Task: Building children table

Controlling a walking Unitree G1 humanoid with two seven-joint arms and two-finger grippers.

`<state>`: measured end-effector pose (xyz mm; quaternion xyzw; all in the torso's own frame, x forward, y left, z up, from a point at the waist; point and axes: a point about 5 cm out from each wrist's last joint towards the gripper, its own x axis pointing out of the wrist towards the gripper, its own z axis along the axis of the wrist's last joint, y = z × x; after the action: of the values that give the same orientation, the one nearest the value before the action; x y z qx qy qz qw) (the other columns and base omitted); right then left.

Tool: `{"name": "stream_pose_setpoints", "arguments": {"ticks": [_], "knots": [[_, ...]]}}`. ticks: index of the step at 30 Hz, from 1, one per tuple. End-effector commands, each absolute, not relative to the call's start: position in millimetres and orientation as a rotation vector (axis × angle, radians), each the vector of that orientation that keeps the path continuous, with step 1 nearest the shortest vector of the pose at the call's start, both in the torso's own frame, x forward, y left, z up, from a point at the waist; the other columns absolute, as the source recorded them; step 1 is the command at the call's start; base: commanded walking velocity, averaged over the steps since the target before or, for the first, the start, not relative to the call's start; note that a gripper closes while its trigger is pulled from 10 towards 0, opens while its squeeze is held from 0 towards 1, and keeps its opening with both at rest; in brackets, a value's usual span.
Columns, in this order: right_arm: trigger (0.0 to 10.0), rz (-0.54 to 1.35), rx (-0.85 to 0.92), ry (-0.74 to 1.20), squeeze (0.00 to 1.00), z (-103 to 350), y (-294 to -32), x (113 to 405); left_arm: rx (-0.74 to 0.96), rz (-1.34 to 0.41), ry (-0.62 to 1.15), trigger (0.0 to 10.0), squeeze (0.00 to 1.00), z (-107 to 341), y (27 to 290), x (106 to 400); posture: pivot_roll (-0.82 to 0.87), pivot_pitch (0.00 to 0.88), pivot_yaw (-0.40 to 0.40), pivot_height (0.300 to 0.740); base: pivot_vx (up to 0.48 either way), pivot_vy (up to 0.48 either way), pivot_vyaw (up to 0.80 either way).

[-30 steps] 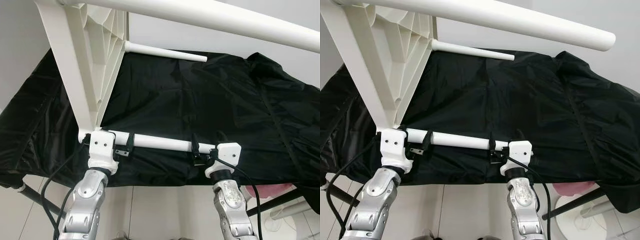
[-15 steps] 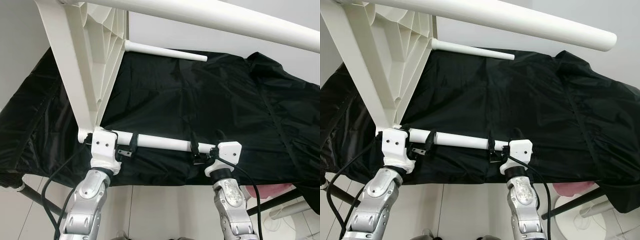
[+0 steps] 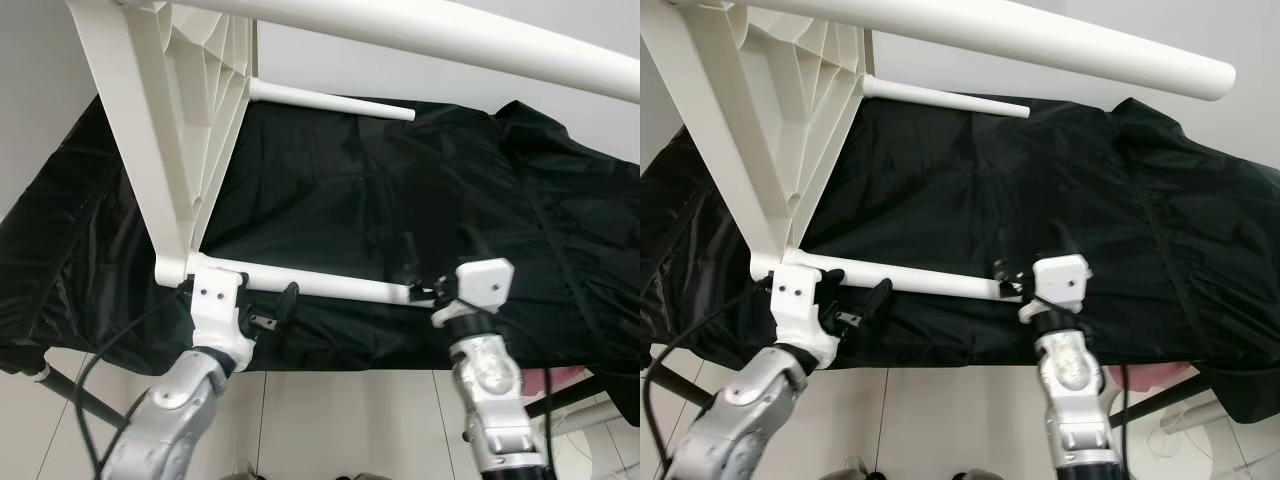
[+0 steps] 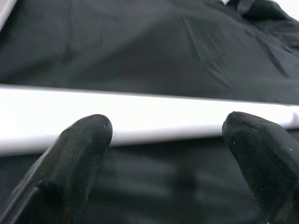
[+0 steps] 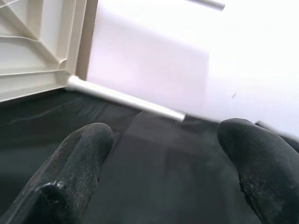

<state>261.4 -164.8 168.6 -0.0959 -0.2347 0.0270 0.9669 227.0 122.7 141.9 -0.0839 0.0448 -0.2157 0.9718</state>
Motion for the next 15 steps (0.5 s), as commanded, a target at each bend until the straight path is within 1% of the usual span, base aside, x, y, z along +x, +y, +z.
{"name": "stream_pose_setpoints", "arguments": {"ticks": [1,5,6,10,12,15], "knots": [[10.0,0.056,-0.234,-0.511,0.0,174.3,-163.9,260.0,-0.215,-0.677,0.091,10.0,0.0,144.1,111.8,217.6,0.05,0.081,-0.058,0.74,0.0,0.0,0.0],[10.0,0.065,-0.247,-0.542,0.0,180.1,-158.1,259.0,-0.269,-0.636,0.112,10.0,0.0,142.8,116.2,216.8,0.05,0.083,-0.055,0.74,0.0,0.0,0.0],[10.0,0.071,-0.243,-0.544,0.0,180.9,-153.2,258.0,-0.33,-0.607,0.129,10.0,0.0,143.5,118.0,215.8,0.06,0.084,-0.055,0.74,0.0,0.0,0.0],[10.0,0.081,-0.247,-0.546,0.0,180.7,-148.9,256.5,-0.393,-0.579,0.152,10.0,0.0,144.8,118.5,216.7,0.06,0.084,-0.057,0.74,0.0,0.0,0.0],[10.0,0.081,-0.247,-0.546,0.0,180.7,-148.9,256.5,-0.393,-0.579,0.152,10.0,0.0,144.8,118.5,216.7,0.06,0.084,-0.057,0.74,0.0,0.0,0.0],[10.0,0.105,-0.271,-0.565,0.0,184.3,-143.9,254.4,-0.423,-0.517,0.203,10.0,0.0,139.9,121.8,223.4,0.06,0.083,-0.053,0.74,0.0,0.0,0.0]]}}
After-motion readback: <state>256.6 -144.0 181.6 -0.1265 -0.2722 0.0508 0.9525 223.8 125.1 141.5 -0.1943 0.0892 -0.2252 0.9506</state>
